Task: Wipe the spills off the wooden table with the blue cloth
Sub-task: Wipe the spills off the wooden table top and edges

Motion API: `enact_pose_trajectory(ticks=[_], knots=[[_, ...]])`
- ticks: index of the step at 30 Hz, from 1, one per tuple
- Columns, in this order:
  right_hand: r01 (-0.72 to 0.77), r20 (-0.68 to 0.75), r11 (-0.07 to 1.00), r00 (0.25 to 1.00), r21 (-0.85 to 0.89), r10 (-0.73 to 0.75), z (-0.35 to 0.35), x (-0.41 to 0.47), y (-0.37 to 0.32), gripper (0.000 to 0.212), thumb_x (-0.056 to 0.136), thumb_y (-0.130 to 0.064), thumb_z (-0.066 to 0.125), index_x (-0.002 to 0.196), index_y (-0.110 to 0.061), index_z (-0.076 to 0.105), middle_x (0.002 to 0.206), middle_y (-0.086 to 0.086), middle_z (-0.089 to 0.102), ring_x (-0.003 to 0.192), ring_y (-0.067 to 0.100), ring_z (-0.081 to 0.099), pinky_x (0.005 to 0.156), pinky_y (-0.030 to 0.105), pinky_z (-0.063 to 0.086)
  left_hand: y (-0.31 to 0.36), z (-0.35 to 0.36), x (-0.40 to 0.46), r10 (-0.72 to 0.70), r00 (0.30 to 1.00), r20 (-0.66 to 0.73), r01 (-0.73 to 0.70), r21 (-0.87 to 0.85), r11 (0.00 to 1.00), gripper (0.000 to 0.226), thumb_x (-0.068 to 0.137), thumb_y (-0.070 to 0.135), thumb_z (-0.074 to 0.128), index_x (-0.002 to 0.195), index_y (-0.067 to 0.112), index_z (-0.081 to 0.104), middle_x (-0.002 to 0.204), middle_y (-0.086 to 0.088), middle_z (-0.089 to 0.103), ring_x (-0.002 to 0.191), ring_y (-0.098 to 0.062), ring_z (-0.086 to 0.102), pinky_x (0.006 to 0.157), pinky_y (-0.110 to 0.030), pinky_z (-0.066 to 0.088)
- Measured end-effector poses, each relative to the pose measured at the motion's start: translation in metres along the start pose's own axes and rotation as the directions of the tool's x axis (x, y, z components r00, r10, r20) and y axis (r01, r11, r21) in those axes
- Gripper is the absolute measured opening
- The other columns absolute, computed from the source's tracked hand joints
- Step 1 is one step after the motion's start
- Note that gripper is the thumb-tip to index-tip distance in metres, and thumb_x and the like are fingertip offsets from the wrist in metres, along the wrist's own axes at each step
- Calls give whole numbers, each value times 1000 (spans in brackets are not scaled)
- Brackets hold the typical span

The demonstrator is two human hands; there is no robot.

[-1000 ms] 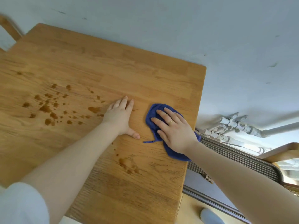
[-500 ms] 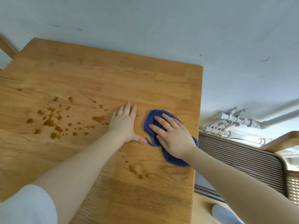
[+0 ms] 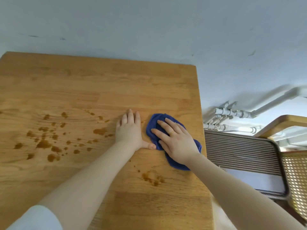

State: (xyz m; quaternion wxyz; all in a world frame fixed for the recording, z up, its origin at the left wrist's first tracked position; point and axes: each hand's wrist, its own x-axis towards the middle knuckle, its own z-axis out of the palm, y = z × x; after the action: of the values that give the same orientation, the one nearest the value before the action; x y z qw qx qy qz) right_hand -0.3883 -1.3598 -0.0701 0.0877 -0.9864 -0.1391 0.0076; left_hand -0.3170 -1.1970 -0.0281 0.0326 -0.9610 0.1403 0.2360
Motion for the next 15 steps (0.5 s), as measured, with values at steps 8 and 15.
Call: enact_pose_trajectory(ticks=[8, 15], knots=[[-334, -68, 942, 940, 30, 335, -1, 35, 4, 41, 97, -32, 34, 135, -22, 44, 146, 8, 38, 138, 30, 26, 108, 43, 25, -10, -2, -1, 104, 994, 25, -104, -3, 995, 135, 56, 81, 59, 149, 11, -9, 157, -14, -10, 144, -31, -2, 116, -42, 9], [-136, -63, 990, 989, -36, 134, 7, 8, -29, 44, 92, -36, 31, 132, -26, 47, 142, 7, 44, 133, 30, 36, 105, 42, 32, -64, -20, 1, 303, 948, 103, -288, -137, 948, 125, 63, 66, 68, 149, 19, -9, 158, -3, -10, 145, -21, -6, 117, -38, 8]])
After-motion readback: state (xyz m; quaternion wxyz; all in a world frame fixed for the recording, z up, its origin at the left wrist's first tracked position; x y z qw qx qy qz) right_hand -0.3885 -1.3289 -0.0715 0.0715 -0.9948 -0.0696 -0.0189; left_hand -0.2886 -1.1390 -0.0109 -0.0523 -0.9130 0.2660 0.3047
